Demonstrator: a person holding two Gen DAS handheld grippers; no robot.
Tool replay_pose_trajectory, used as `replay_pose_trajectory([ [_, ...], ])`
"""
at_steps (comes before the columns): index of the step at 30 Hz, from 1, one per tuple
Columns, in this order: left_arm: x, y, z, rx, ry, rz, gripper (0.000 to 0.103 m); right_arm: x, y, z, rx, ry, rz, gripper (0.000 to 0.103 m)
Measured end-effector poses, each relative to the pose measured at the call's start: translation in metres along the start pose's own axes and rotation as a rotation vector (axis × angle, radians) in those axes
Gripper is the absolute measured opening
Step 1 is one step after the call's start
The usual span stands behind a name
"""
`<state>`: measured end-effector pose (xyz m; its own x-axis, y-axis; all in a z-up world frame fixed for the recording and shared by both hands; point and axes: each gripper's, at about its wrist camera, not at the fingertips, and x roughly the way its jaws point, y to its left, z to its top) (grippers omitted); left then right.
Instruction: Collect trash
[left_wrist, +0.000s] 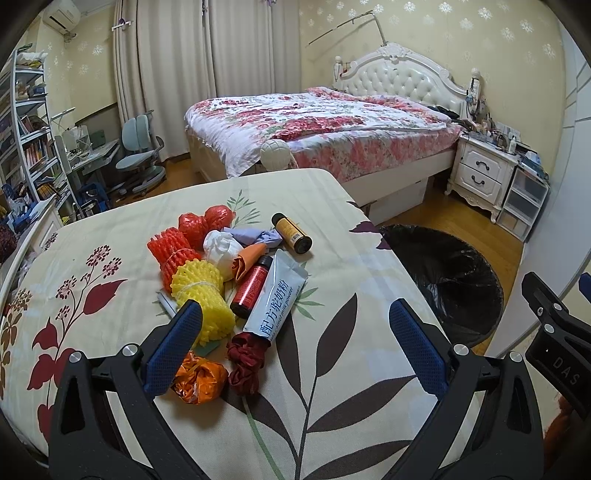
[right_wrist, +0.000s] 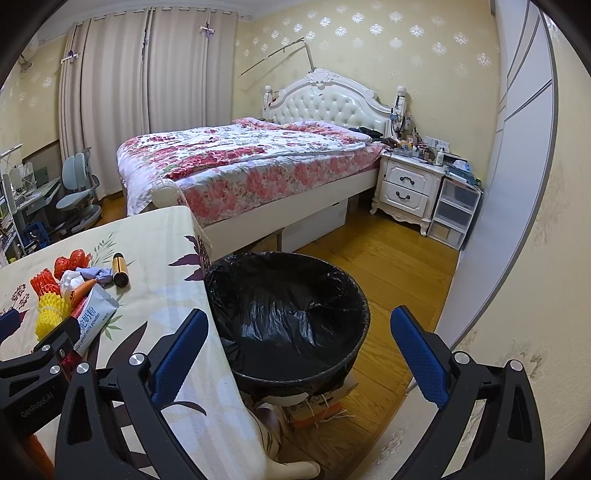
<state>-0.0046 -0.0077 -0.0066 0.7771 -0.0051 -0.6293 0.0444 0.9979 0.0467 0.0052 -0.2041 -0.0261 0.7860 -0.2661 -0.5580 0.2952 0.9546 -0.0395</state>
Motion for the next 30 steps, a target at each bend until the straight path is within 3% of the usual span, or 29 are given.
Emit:
replay_pose_trajectory([
  [30,0.0021,-0.004,-0.0051,0.004,0.007,-0.002,0.099,0.0009,-0.0034,-0.002,0.003,0.009,0.003,0.096],
])
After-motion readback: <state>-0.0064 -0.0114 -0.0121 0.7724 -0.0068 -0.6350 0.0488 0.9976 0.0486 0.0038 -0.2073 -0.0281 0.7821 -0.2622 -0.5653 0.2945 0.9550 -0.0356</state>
